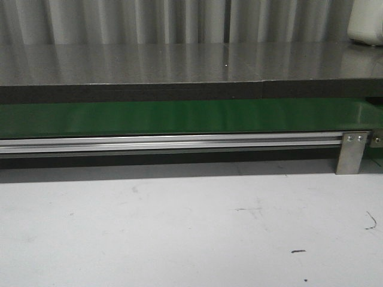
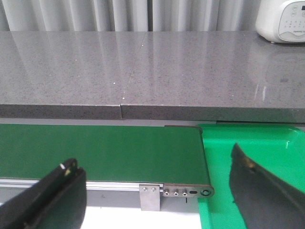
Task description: Move button from left to right
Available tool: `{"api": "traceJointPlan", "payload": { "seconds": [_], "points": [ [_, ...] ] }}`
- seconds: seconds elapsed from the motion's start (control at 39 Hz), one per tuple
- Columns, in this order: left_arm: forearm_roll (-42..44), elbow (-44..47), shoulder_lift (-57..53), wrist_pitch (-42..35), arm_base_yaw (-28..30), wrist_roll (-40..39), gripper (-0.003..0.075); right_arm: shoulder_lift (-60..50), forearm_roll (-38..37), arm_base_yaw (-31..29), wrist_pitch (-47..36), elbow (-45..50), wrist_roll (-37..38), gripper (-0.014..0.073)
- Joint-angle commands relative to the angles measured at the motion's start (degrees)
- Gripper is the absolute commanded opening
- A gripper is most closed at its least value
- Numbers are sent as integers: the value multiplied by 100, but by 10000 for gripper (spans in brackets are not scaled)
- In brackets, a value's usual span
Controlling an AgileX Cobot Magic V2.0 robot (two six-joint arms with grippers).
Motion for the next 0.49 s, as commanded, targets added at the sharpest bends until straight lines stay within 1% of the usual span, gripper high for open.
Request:
{"api": "traceJointPlan", "payload": {
  "seconds": [0.0,0.1,0.15,0.26,0.33,0.46],
  "points": [
    [17,-220,60,-402,6,-22,653,72,1,-30,-416,-201,-26,645],
    [-6,-220,60,-482,6,-22,613,72,1,-30,-416,-201,-26,645],
    [-157,-233,70,-569,6,-46,596,72,1,-30,-416,-201,-26,645],
    [-199,-376,264,-607,6,-46,567,72,1,-30,-416,-201,-26,645],
    [-199,-668,674,-491,6,-46,564,72,1,-30,-416,-201,-26,645],
    [-199,-1482,1673,-62,6,-46,564,72,1,-30,-416,-201,-26,645]
  ]
}}
